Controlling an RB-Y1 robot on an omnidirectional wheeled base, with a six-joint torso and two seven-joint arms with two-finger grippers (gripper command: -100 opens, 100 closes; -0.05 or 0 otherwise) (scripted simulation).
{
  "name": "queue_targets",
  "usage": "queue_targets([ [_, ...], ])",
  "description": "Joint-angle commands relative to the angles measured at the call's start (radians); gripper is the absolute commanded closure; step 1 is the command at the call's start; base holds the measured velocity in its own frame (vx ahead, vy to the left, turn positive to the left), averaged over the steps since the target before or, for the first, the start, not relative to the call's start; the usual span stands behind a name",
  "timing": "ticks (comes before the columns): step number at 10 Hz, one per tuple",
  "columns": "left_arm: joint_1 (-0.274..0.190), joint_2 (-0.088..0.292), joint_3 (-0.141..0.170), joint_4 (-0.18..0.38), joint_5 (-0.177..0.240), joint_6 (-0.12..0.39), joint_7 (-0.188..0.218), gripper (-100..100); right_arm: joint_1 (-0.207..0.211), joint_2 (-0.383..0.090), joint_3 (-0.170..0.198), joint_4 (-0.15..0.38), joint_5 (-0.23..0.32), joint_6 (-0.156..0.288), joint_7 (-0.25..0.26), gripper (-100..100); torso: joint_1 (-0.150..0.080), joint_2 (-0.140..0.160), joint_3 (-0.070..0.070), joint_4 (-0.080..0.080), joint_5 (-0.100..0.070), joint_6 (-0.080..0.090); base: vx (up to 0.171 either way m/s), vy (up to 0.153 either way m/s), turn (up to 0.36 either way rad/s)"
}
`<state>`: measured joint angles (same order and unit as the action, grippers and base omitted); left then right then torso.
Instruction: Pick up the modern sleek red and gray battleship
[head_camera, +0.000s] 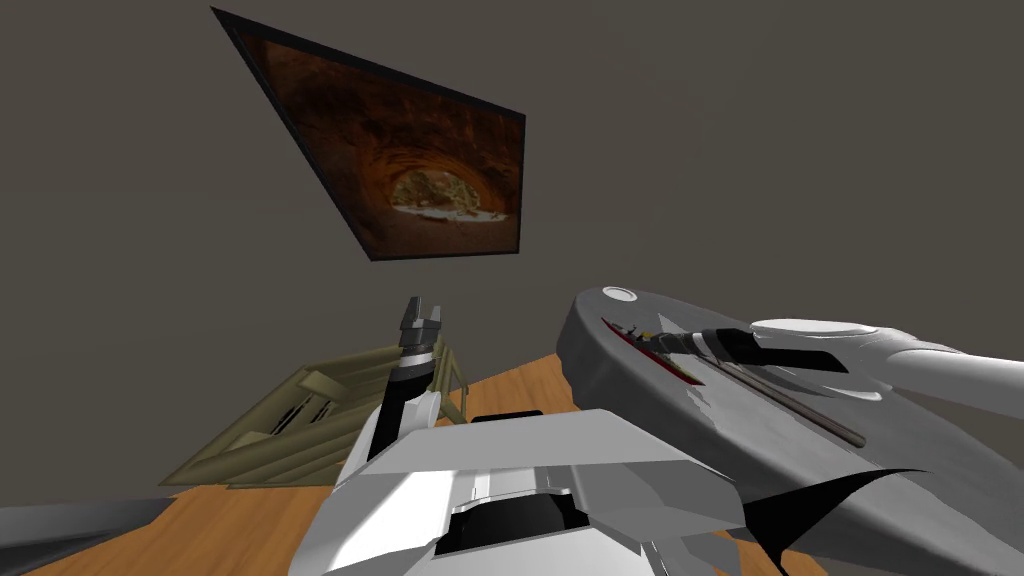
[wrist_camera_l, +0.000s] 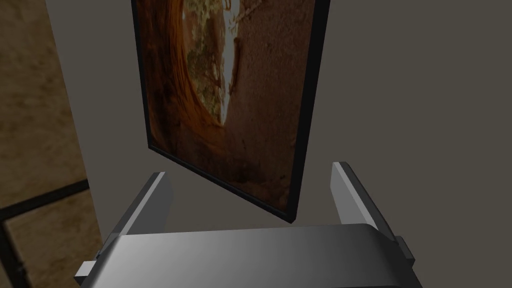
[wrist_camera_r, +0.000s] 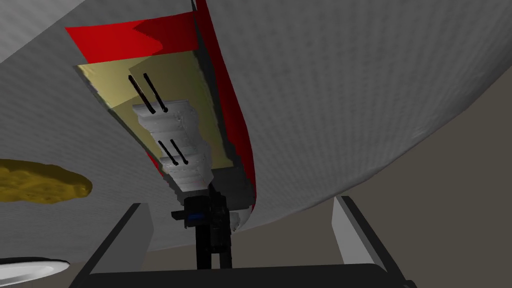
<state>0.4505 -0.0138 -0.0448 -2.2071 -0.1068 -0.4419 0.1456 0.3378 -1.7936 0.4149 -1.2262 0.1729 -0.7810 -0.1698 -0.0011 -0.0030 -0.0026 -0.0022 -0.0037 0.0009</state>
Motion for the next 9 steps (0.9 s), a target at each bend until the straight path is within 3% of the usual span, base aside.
queue_targets([
  [1,0.000,0.000,0.000,0.000,0.000,0.000,0.000,0,0.050,-0.041,-0.012,0.024,-0.050,0.008,0.050,-100,0.000,0.000,0.000,0.000,0.000,0.000,0.012,0.037,0.215],
  [2,0.000,0.000,0.000,0.000,0.000,0.000,0.000,0,0.086,-0.041,-0.012,0.024,-0.087,0.008,0.077,-100,0.002,-0.001,-0.001,0.000,0.001,-0.001,0.012,0.033,0.136],
  [4,0.000,0.000,0.000,0.000,0.000,0.000,0.000,0,0.098,-0.041,-0.012,0.024,-0.149,0.008,0.102,-100,0.001,0.000,0.000,0.000,0.000,0.000,0.005,0.008,-0.017],
  [5,0.000,0.000,0.000,0.000,0.000,0.000,0.000,0,0.147,-0.081,-0.025,0.048,-0.185,0.015,0.149,-100,0.000,0.000,0.000,0.000,0.000,0.000,0.008,0.030,0.216],
  [6,0.000,0.000,0.000,0.000,0.000,0.000,0.000,0,0.134,-0.081,-0.025,0.048,-0.158,0.015,0.143,-100,0.001,-0.001,-0.001,0.000,0.000,-0.001,0.009,0.021,0.113],
  [7,0.000,0.000,0.000,0.000,0.000,0.000,0.000,0,0.161,-0.081,-0.025,0.048,-0.182,0.015,0.162,-100,0.001,-0.002,-0.001,0.000,0.000,-0.001,0.000,0.000,0.000],
  [8,0.000,0.000,0.000,0.000,0.000,0.000,0.000,0,0.194,-0.081,-0.025,0.048,-0.219,0.015,0.194,-100,0.000,-0.001,-0.001,0.000,0.000,-0.001,-0.003,0.003,-0.011],
  [9,0.000,0.000,0.000,0.000,0.000,0.000,0.000,0,0.194,-0.081,-0.025,0.048,-0.281,0.015,0.202,-100,-0.001,-0.001,0.000,0.000,0.000,0.000,0.000,0.000,0.000],
])
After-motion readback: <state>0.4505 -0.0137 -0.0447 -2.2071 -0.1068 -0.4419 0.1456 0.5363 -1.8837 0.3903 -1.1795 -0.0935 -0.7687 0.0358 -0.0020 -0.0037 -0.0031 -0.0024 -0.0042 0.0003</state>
